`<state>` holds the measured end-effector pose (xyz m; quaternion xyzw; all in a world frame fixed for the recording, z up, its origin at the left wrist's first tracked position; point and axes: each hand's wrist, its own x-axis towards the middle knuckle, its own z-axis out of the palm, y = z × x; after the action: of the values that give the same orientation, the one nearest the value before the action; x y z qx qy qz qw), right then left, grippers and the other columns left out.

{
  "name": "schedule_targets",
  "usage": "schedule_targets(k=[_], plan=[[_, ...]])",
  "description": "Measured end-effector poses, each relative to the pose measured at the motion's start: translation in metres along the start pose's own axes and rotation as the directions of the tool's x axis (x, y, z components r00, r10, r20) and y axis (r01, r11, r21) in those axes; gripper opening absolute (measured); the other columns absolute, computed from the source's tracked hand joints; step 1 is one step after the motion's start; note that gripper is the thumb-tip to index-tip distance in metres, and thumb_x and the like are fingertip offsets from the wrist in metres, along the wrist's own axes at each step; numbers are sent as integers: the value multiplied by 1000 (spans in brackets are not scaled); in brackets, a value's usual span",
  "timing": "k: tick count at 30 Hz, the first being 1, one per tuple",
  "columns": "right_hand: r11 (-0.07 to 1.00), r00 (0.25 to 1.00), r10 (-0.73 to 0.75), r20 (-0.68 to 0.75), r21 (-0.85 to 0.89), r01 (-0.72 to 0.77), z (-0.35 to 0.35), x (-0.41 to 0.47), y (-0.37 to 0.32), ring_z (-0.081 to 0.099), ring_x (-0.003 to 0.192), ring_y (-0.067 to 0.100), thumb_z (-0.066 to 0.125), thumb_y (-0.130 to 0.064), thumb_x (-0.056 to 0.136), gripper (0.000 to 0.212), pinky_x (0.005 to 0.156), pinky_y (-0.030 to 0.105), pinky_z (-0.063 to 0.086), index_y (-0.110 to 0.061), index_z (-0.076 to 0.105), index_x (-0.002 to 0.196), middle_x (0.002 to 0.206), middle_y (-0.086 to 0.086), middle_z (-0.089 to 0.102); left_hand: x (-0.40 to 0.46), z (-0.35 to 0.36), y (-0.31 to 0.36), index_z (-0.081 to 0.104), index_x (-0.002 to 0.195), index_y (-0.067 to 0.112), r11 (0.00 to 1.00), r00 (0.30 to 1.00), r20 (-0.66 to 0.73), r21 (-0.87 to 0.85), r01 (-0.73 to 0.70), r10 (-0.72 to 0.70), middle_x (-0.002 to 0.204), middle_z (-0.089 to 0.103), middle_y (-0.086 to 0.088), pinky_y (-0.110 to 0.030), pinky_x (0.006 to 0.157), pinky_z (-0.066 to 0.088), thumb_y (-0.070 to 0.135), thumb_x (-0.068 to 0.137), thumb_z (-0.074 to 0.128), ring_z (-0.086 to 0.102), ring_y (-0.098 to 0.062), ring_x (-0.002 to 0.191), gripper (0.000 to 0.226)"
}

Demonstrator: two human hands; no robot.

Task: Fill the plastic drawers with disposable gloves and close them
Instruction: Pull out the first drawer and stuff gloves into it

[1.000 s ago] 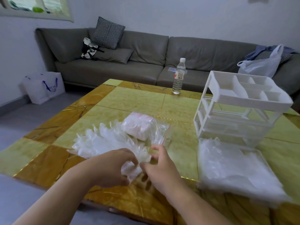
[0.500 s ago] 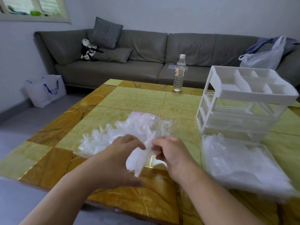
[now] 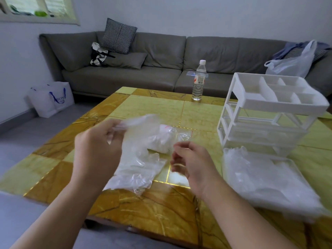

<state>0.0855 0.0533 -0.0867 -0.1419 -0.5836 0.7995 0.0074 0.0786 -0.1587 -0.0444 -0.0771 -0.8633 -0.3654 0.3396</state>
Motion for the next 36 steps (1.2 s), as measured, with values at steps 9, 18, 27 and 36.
schedule_targets(k=[9, 18, 27, 36], plan=[[127, 830, -248, 499, -833, 539, 15, -3, 74, 53, 103, 12, 61, -29, 103, 23, 83, 28, 49, -35, 70, 123, 113, -11, 49, -19, 16, 10, 79, 102, 19, 949, 935, 300, 190, -252, 188, 99, 75, 5, -37, 74, 59, 5, 91, 68, 70, -19, 90, 21], [326, 817, -396, 419, -768, 551, 12, 3, 69, 58, 82, 11, 60, -29, 104, 17, 75, 37, 54, -27, 75, 97, 99, -12, 55, -13, 33, -26, 72, 94, 28, 962, 713, 661, 262, 72, -234, 94, 74, 9, -37, 75, 58, 41, 93, 61, 69, -15, 90, 18], [587, 861, -419, 287, -638, 498, 18, 2, 56, 65, 95, 5, 64, -13, 101, 18, 82, 16, 53, -25, 73, 110, 109, -15, 65, -19, 35, -31, 57, 79, 28, 950, 670, 705, 311, 0, -231, 88, 63, 9, -29, 62, 45, 33, 88, 70, 59, -11, 78, 16], [197, 828, -191, 527, -806, 558, 5, -7, 61, 54, 112, 8, 68, -24, 93, 27, 94, 29, 52, -35, 72, 117, 121, -17, 55, -6, 30, -41, 52, 71, 1, 938, 774, 542, 285, 197, -327, 57, 51, -4, -30, 47, 32, 23, 97, 59, 44, -20, 51, 35]])
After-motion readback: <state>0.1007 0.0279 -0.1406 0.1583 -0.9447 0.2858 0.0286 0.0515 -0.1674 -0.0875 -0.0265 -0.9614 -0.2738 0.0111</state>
